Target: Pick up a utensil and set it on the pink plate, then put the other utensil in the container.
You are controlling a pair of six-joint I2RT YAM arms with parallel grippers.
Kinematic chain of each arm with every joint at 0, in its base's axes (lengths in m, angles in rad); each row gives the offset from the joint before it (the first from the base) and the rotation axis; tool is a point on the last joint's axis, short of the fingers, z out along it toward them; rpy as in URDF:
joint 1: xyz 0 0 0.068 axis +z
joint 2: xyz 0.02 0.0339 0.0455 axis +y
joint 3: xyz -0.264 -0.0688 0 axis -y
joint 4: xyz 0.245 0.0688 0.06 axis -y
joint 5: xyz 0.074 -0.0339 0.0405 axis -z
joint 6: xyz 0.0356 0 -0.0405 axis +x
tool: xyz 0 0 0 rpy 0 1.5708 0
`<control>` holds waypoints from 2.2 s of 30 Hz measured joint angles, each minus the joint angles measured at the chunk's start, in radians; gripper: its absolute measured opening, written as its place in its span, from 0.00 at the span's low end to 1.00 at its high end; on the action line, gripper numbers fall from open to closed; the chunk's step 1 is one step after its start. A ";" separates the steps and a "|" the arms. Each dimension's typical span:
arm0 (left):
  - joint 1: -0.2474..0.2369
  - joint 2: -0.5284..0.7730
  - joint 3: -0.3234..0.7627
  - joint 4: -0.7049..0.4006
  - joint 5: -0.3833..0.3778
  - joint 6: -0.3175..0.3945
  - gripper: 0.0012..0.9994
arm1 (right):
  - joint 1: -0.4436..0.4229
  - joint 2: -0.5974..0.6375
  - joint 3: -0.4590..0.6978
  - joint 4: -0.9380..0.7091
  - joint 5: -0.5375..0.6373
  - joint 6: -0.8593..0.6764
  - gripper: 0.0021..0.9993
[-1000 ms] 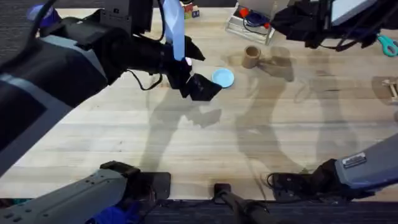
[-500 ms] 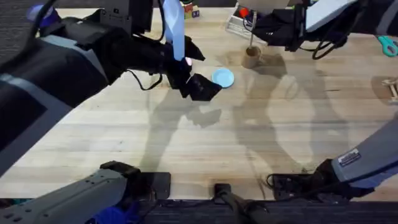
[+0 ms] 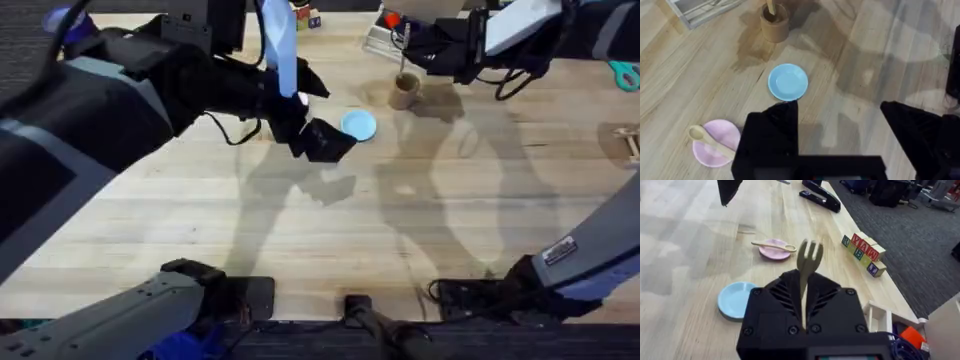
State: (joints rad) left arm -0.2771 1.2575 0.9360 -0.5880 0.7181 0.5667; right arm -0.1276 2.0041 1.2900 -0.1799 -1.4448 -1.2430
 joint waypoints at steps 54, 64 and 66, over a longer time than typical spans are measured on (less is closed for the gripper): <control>0.000 0.000 0.000 0.000 0.000 -0.002 0.99 | -0.033 0.030 0.002 0.000 0.005 0.001 0.03; 0.000 0.000 0.000 0.000 0.000 -0.002 0.99 | -0.033 0.089 0.003 -0.002 0.005 0.002 0.03; 0.000 0.000 0.000 0.000 0.000 -0.002 0.99 | -0.033 0.091 0.003 -0.002 0.005 0.002 0.03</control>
State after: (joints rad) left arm -0.2771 1.2575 0.9360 -0.5880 0.7179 0.5644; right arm -0.1604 2.0949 1.2926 -0.1818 -1.4403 -1.2411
